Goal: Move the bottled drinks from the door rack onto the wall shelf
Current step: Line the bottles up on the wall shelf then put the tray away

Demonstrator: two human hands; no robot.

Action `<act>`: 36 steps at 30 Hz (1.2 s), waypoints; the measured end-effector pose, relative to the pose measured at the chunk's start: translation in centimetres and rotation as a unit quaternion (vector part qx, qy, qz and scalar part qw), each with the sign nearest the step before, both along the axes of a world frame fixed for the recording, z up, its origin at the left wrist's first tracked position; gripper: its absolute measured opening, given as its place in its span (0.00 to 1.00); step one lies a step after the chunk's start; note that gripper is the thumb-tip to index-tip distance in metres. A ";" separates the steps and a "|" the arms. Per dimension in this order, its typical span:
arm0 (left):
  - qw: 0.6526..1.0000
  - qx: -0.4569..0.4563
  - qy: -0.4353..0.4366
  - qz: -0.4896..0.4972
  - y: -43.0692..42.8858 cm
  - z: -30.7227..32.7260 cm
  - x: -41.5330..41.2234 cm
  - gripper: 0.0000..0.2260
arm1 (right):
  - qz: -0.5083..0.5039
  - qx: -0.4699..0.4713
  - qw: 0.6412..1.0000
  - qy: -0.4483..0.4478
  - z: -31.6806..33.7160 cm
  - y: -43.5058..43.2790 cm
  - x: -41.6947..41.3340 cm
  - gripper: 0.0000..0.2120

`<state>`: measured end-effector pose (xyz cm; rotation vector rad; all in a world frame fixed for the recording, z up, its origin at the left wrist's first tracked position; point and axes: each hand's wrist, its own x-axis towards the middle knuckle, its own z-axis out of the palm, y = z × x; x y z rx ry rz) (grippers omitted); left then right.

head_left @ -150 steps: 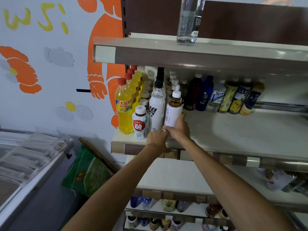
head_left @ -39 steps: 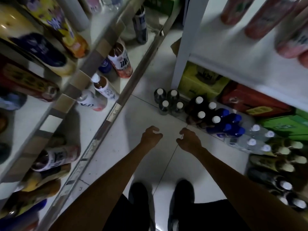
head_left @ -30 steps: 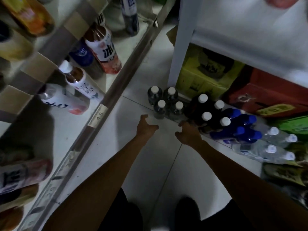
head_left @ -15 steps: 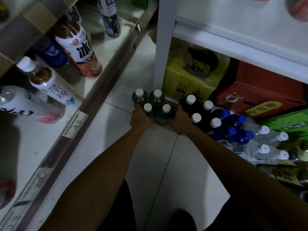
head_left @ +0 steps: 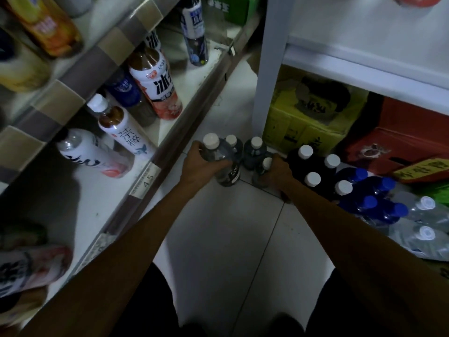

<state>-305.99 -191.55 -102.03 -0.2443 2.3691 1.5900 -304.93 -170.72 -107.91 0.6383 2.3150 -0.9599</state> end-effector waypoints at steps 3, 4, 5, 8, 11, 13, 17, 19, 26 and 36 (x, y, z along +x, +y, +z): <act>0.998 0.052 0.024 0.014 -1.5 2.5 0.7 0.27 | 0.009 -0.005 1.000 -0.021 -0.4 0.3 -0.9 0.40; 0.997 0.067 0.030 0.025 -1.9 3.3 1.1 0.28 | 0.009 -0.009 1.000 -0.020 -0.6 0.4 -1.1 0.41; 0.995 0.083 0.033 0.037 -2.4 3.8 1.5 0.28 | 0.007 -0.009 1.000 -0.020 -0.6 0.5 -1.1 0.42; 0.991 0.118 0.031 0.055 -3.3 5.0 2.3 0.30 | 0.015 0.007 1.000 -0.021 -1.1 0.7 -1.1 0.41; 0.988 0.131 0.029 0.073 -3.3 5.3 2.2 0.24 | 0.018 0.021 1.000 -0.001 -1.2 0.5 -1.0 0.41; 0.988 0.129 0.036 0.080 -3.1 5.2 1.9 0.22 | 0.012 -0.010 1.000 0.017 -1.2 0.3 -0.8 0.44; 0.986 0.140 0.040 0.076 -2.3 5.0 1.4 0.22 | -0.022 -0.076 0.996 0.038 -0.7 -0.5 -0.6 0.33; 0.984 0.158 0.034 0.073 -1.7 5.0 1.2 0.22 | -0.044 -0.082 0.993 0.068 0.1 -1.3 -0.5 0.12; 0.971 0.227 0.027 0.065 -0.3 5.7 0.1 0.26 | -0.209 -0.269 0.926 0.165 6.8 -1.7 0.6 0.21; 0.957 0.288 -0.009 0.033 0.8 6.4 -0.5 0.31 | -0.264 -0.447 0.827 0.217 12.2 0.4 2.1 0.34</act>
